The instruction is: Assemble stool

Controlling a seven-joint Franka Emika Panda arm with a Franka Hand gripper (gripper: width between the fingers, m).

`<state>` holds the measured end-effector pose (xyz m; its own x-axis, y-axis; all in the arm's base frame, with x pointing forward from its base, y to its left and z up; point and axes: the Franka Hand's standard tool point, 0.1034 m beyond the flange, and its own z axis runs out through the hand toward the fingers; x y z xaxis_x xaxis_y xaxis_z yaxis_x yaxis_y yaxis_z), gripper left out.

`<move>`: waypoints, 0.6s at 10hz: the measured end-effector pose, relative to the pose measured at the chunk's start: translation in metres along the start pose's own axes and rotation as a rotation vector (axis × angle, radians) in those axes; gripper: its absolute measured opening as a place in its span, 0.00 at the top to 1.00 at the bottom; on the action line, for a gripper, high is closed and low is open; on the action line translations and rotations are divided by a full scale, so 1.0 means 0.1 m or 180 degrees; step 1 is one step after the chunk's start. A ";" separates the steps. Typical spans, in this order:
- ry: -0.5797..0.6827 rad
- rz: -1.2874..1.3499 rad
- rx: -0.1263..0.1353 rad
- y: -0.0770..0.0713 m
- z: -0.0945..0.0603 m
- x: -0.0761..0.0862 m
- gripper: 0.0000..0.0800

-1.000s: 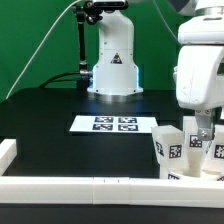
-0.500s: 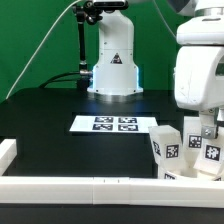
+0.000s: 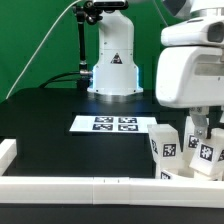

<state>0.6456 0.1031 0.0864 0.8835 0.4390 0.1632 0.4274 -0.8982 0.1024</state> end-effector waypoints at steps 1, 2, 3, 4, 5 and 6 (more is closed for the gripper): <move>0.0043 0.0258 -0.0011 -0.01 0.00 0.01 0.57; 0.0092 0.0772 0.0002 -0.04 0.00 0.03 0.57; 0.0119 0.1069 0.0005 -0.05 0.00 0.04 0.57; 0.0137 0.1284 0.0007 -0.06 0.01 0.04 0.57; 0.0134 0.1525 0.0012 -0.05 0.01 0.04 0.57; 0.0133 0.1702 0.0021 -0.05 0.01 0.04 0.57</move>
Offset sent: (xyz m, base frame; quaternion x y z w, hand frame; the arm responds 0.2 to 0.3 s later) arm 0.0024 0.0066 0.0009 -0.0120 0.0379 0.1631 0.9858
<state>0.6470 0.1087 0.0858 0.9700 -0.0797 0.2297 -0.0791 -0.9968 -0.0119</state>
